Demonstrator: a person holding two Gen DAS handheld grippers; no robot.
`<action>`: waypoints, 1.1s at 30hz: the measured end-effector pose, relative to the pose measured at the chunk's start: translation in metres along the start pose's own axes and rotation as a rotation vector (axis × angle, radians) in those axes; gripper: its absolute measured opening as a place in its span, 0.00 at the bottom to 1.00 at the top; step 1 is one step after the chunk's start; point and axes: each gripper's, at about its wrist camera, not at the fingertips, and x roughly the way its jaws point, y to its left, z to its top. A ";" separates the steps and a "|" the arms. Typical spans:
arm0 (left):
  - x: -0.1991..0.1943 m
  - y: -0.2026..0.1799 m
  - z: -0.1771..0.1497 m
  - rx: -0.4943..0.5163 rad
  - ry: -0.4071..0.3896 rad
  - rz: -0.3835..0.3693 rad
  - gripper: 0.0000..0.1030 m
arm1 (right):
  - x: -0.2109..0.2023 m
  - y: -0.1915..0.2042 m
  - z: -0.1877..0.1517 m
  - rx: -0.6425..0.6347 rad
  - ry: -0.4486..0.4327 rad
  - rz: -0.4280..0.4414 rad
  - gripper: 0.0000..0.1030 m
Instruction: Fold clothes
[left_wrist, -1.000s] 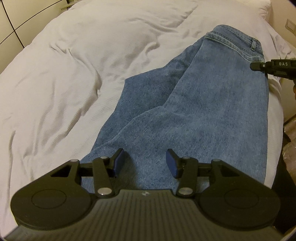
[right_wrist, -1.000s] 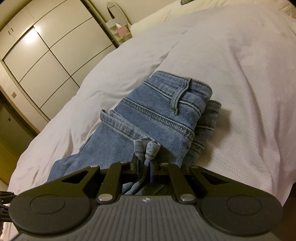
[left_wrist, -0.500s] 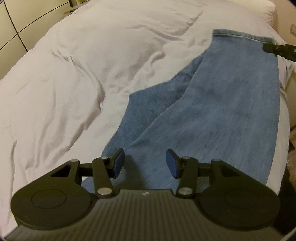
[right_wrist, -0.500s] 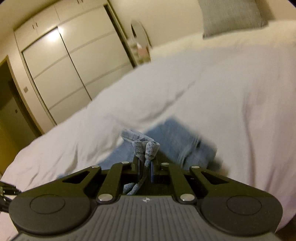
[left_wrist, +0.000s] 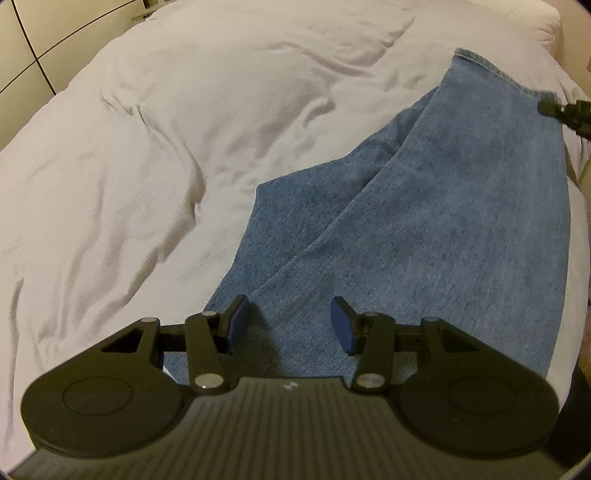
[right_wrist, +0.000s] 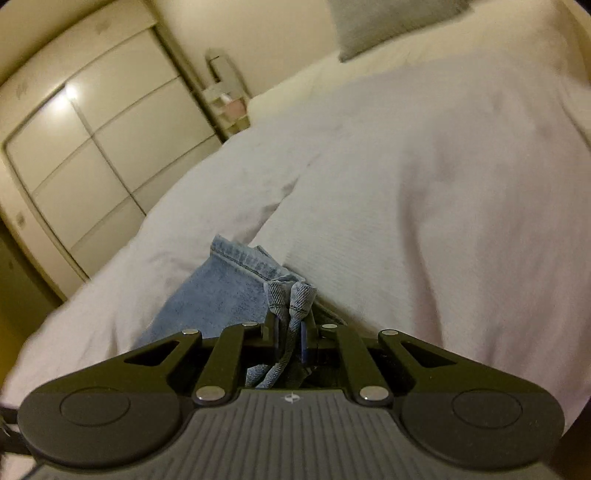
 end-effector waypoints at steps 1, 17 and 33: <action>0.000 0.000 0.000 -0.002 0.001 0.001 0.43 | 0.000 0.003 0.000 -0.027 0.002 -0.009 0.07; -0.010 -0.004 -0.007 0.001 -0.007 0.023 0.43 | -0.010 0.006 0.011 -0.070 0.006 -0.223 0.47; -0.061 0.015 -0.092 -0.194 -0.035 -0.037 0.41 | -0.023 0.066 -0.024 -0.255 0.019 -0.272 0.43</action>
